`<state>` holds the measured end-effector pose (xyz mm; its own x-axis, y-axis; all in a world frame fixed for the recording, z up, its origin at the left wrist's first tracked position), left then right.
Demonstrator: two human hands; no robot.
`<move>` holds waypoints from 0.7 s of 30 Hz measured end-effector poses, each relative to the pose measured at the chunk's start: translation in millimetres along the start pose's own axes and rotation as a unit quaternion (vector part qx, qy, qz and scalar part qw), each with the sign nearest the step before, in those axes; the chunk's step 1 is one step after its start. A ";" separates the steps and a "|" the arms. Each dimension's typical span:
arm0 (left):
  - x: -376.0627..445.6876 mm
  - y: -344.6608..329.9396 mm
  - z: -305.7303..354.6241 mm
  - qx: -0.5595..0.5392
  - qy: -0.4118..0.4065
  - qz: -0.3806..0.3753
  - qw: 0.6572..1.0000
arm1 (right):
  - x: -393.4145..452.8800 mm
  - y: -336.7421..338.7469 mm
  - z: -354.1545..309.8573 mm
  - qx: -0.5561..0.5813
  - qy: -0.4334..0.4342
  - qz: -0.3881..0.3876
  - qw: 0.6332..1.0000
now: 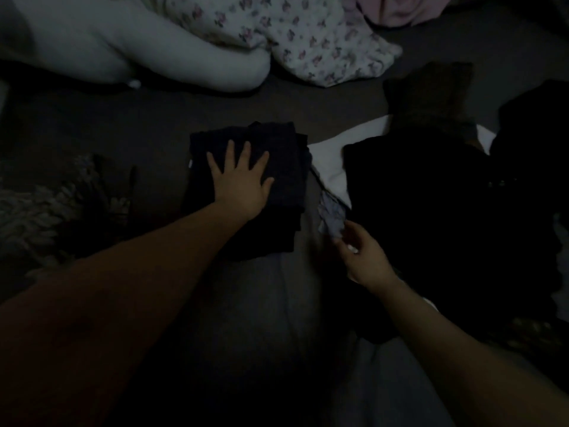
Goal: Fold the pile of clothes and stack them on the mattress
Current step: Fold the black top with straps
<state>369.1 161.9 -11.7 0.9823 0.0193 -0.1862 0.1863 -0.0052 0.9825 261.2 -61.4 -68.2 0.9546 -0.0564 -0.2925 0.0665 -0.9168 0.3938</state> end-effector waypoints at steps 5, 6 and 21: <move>-77.5 14.9 112.2 -0.055 -0.173 0.166 0.969 | -36.5 139.5 33.2 -0.332 0.011 0.110 0.937; -95.6 3.5 134.0 -0.077 -0.186 0.149 0.968 | -45.3 164.6 52.0 -0.366 -0.032 0.116 0.923; -310.0 -175.8 188.7 -0.226 -0.089 -0.122 0.962 | -126.8 144.0 83.7 -0.448 0.015 0.035 0.893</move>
<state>35.2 -31.8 -128.4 0.9053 -0.2077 -0.3704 0.4245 0.4134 0.8056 125.4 -219.4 -47.3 0.9721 -0.0770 -0.2216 0.1993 -0.2272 0.9532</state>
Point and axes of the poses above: each hand's wrist, its own x-axis towards the middle knuckle, its own y-axis out of the back of the hand, z = x × y, the point moved 9 cm from there along x, towards the middle knuckle, and after that the axes turned 6 degrees about y, right-handed, at the moved point
